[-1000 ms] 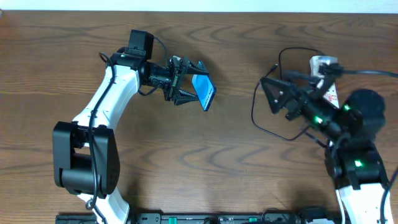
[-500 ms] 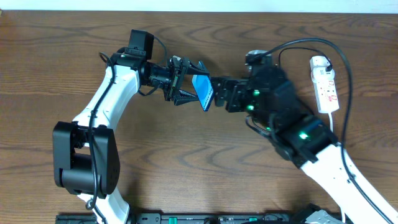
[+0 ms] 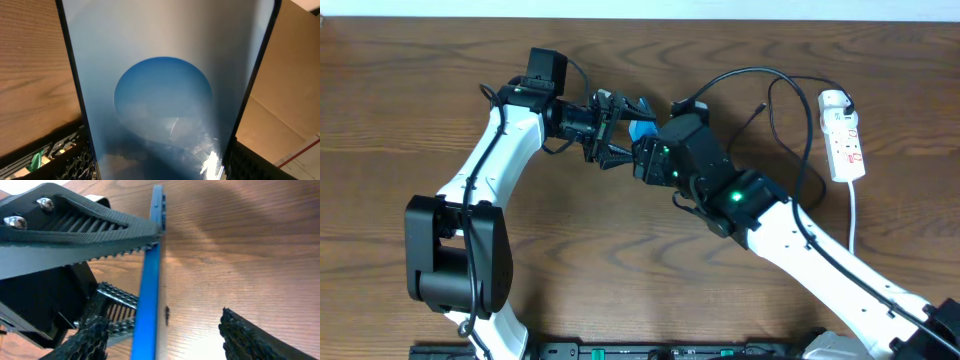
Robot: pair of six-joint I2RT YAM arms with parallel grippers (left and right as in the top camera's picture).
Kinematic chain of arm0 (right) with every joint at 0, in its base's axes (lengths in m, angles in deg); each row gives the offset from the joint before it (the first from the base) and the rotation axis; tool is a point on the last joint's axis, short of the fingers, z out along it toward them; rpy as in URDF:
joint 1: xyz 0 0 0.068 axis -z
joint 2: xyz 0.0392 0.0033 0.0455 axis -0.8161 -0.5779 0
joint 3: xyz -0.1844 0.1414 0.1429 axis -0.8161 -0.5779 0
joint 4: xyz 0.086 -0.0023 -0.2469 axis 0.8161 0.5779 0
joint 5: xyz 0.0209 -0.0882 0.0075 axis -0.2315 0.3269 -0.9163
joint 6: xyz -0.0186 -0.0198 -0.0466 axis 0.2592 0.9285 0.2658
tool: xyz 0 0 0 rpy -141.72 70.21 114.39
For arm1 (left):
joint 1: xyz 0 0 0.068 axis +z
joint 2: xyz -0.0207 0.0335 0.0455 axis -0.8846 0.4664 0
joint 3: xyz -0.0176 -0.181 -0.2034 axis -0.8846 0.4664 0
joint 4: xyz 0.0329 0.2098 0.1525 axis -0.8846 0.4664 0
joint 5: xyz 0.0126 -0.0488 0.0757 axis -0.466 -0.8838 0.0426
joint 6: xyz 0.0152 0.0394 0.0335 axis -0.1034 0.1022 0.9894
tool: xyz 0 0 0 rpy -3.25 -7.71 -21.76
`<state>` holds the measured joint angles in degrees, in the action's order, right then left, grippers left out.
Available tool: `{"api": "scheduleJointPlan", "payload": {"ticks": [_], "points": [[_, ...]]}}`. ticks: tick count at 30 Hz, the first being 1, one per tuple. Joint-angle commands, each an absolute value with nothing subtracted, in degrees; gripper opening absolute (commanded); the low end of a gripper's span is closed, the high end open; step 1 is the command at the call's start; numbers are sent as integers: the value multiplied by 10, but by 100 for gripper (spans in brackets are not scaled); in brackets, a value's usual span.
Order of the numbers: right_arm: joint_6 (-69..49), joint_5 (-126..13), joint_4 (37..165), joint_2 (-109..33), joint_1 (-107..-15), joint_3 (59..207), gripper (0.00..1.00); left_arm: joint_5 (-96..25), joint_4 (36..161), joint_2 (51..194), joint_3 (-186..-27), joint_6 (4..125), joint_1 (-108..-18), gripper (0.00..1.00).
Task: Plug charger to phone and switch on socket
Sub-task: 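Grasp the phone with the right gripper and release the left gripper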
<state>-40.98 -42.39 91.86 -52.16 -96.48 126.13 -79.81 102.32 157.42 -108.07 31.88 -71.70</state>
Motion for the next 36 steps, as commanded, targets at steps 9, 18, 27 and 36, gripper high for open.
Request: {"api": "scheduleJointPlan", "payload": {"ticks": [9, 18, 27, 36], "points": [[-427, -363, 895, -528, -975, 1272, 47, -819, 1021, 1566, -1096, 331, -716, 67], [-431, -368, 865, -551, -984, 1272, 42, -819, 1021, 1566, -1096, 330, -716, 67], [-433, -367, 863, -551, -987, 1272, 8, -819, 1021, 1566, -1096, 331, -716, 67], [-427, -363, 864, -548, -984, 1272, 1, -819, 1019, 1566, -1096, 330, -713, 85]]}}
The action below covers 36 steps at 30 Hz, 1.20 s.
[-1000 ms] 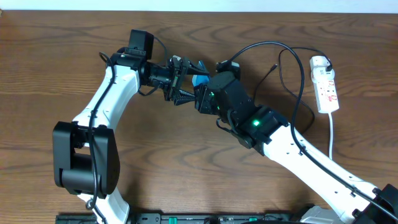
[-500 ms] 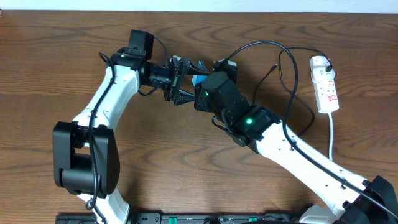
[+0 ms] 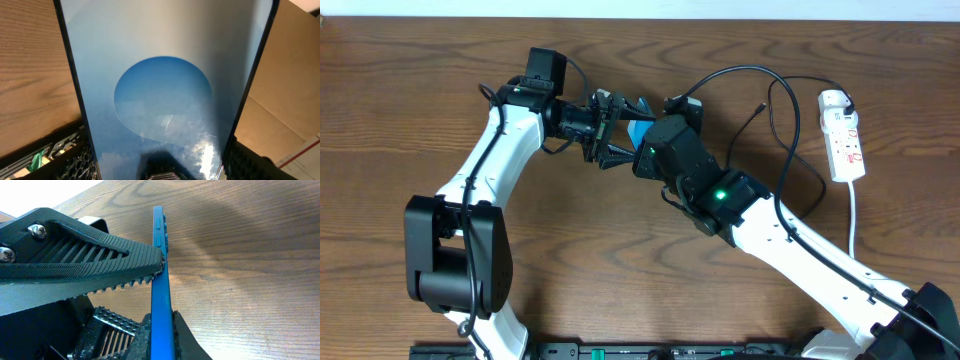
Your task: Plug charger to phone and switch on socket
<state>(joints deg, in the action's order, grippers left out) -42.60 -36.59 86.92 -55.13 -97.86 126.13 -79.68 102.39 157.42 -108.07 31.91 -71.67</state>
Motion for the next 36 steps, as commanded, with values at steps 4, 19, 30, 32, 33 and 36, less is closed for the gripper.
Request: {"api": "scheduleJointPlan", "payload": {"ticks": [4, 19, 30, 32, 33, 36], "points": [[-407, -352, 867, -529, -963, 1272, 1, -819, 954, 1566, -1097, 307, -693, 98], [-417, -668, 1007, -377, -668, 1235, 1, -682, 1088, 1396, -1097, 506, -554, 98], [-652, -914, 310, -377, -618, 850, 1, -352, 1321, 1193, -1015, 578, -553, 98], [-667, -915, 251, -378, -619, 834, 1, -353, 1303, 1182, -971, 574, -553, 98], [-667, -914, 248, -377, -619, 834, 1, -359, 1284, 1177, -940, 567, -553, 98], [-671, -898, 248, -378, -621, 834, 1, -422, 1194, 1172, -840, 540, -554, 98]]}}
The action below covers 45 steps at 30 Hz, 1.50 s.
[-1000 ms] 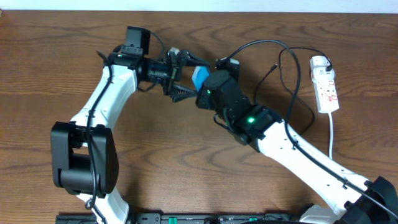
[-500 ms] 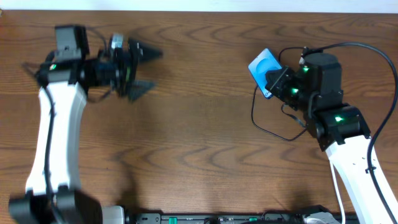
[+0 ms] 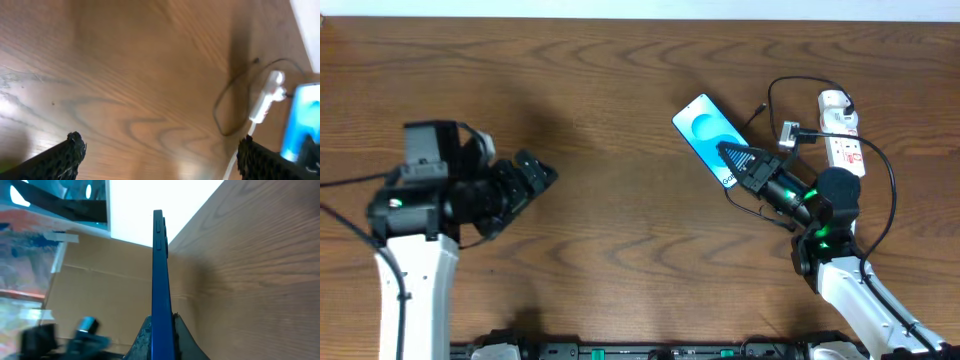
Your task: Plug charger to phone and switch on socket
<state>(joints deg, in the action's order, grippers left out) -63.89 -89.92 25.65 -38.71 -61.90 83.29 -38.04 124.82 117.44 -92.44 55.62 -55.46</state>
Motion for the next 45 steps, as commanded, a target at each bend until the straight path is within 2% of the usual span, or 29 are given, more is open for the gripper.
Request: {"api": "scheduleJointPlan", "payload": {"ticks": [1, 2, 4, 7, 15, 18, 23, 29, 35, 41, 42, 45], "points": [[-679, -882, 248, -377, -627, 834, 1, -504, 1096, 1174, -769, 510, -557, 98], [-685, -874, 249, -378, -630, 834, 1, -536, 1050, 1174, -743, 493, -558, 98], [-702, -841, 248, -378, -648, 834, 1, -615, 869, 1176, -659, 401, -569, 98], [-722, -793, 249, -378, -678, 834, 1, -630, 721, 1176, -608, 298, -591, 98], [-789, -710, 248, -390, -776, 834, 1, -611, 497, 1176, -601, 97, -658, 98], [-826, -710, 248, -404, -797, 834, 1, -601, 426, 1176, -601, 59, -680, 98], [-876, -711, 234, -417, -828, 834, 1, -566, 411, 1176, -601, 34, -718, 98], [-884, -731, 166, -417, -852, 835, 1, -524, 411, 1177, -601, 1, -750, 98], [-913, -740, 167, -417, -875, 835, 1, -493, 402, 1177, -601, -35, -755, 85], [-923, -729, 168, -418, -882, 835, 1, -493, 365, 1177, -601, -55, -755, 82], [-934, -729, 168, -419, -882, 835, 1, -493, 366, 1177, -601, -60, -755, 77], [-944, -718, 167, -419, -882, 835, 1, -493, 365, 1177, -601, -60, -756, 71]]}}
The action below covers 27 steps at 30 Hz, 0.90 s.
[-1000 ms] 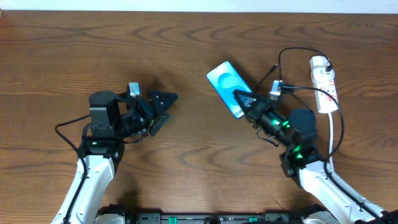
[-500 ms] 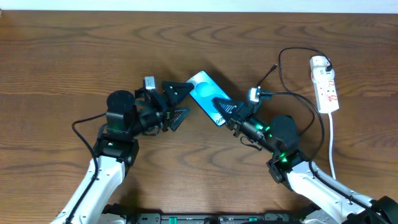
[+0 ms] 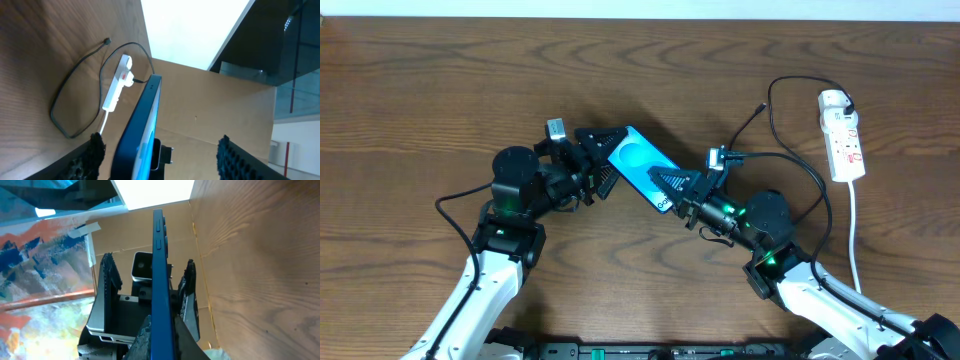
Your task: Plug charger to phone and switch on socket
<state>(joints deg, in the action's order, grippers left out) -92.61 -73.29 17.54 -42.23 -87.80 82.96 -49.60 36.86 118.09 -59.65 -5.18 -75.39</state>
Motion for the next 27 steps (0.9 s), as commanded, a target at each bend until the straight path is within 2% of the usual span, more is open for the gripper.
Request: {"api": "scheduleJointPlan", "payload": {"ticks": [1, 4, 11, 15, 27], "points": [[-954, -711, 167, -419, -882, 835, 1, -493, 365, 1177, -601, -62, -758, 69], [-952, -704, 172, -419, -883, 835, 1, -493, 360, 1177, -601, -69, -769, 65], [-942, -635, 180, -438, -917, 835, 1, -493, 333, 1177, -601, -86, -791, 62], [-940, -619, 180, -453, -920, 836, 1, -493, 333, 1177, -601, -86, -804, 49], [-917, -603, 180, -461, -923, 871, 1, -493, 334, 1177, -601, -86, -806, 33]]}}
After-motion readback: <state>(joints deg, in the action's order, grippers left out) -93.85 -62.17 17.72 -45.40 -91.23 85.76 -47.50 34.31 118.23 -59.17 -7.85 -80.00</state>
